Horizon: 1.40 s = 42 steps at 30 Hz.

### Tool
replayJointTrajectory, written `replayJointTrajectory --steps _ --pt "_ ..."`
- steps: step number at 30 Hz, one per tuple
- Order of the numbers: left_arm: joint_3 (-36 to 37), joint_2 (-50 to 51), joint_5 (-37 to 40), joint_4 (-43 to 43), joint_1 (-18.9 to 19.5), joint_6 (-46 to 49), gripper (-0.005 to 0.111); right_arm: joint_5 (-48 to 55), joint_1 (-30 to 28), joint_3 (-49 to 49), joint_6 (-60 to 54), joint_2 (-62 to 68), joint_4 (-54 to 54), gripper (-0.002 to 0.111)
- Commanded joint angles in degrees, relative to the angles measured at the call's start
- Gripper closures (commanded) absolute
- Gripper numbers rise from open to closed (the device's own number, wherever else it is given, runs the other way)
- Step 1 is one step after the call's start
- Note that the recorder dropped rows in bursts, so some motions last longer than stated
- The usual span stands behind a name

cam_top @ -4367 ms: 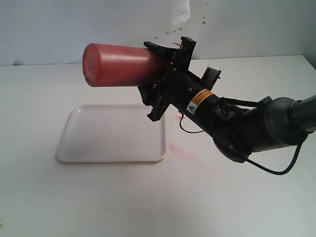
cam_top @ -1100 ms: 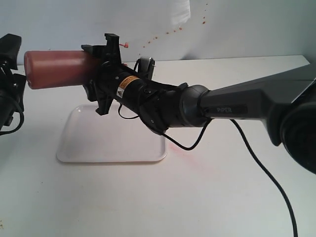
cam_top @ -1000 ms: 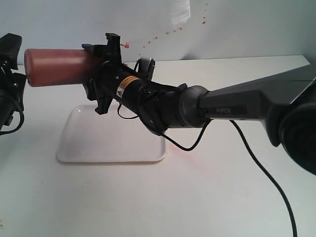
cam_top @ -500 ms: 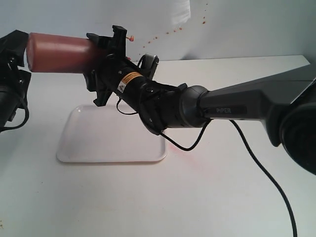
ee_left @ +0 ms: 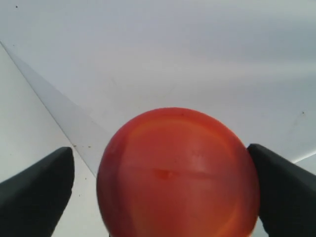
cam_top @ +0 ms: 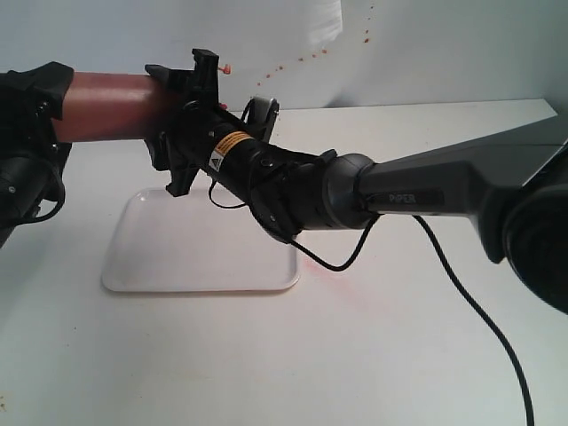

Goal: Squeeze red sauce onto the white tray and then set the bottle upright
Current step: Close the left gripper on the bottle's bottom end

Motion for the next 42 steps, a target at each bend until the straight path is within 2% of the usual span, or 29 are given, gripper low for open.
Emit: replayJointTrajectory --steps 1,8,11,16,18,24,26,28,31,34,37,42 --pt "-0.15 -0.02 1.48 0.4 -0.34 0.79 0.021 -4.03 0.17 -1.02 0.42 -1.16 -2.42 0.108" --pt "-0.2 -0.02 1.46 0.4 -0.34 0.62 0.022 -4.25 0.17 -1.02 0.42 -1.16 -2.54 0.108" --pt "-0.2 -0.02 1.26 0.4 -0.34 0.62 0.033 -4.25 0.17 -1.02 0.28 -1.16 -2.76 0.108" --pt "-0.2 -0.02 -2.28 2.02 -0.34 0.74 0.059 -4.25 0.17 -1.02 0.27 -1.16 -2.99 0.108" --pt "-0.2 -0.02 -3.22 2.35 -0.34 0.74 0.064 -4.25 0.17 -1.02 0.27 -1.16 -2.99 0.108" --pt "-0.2 -0.02 -4.51 2.03 -0.34 0.74 0.064 -4.25 0.17 -1.02 -0.15 -1.16 -2.97 0.107" --pt "-0.2 -0.02 -4.51 1.48 -0.34 0.74 0.064 -4.0 0.17 -1.02 -0.15 -1.16 -2.97 0.1" --pt "-0.2 -0.02 -4.51 1.24 -0.34 0.74 0.064 -3.85 0.17 -1.02 -0.15 -1.16 -2.97 0.089" --pt "-0.2 -0.02 -4.64 0.82 -0.34 0.74 0.064 -3.75 0.17 -1.02 -0.15 -1.16 -2.97 0.064" --pt "-0.2 -0.02 -4.65 0.82 -0.34 0.74 0.064 -3.75 0.17 -1.02 -0.15 -1.16 -2.97 0.045" --pt "-0.2 -0.02 -4.73 0.57 -0.34 0.74 0.067 -3.75 0.17 -1.02 -0.15 -1.16 -2.97 0.034" --pt "-0.2 -0.02 -8.99 0.04 -0.34 3.13 0.068 -3.41 0.17 -1.02 -0.15 -1.16 -3.8 0.024"
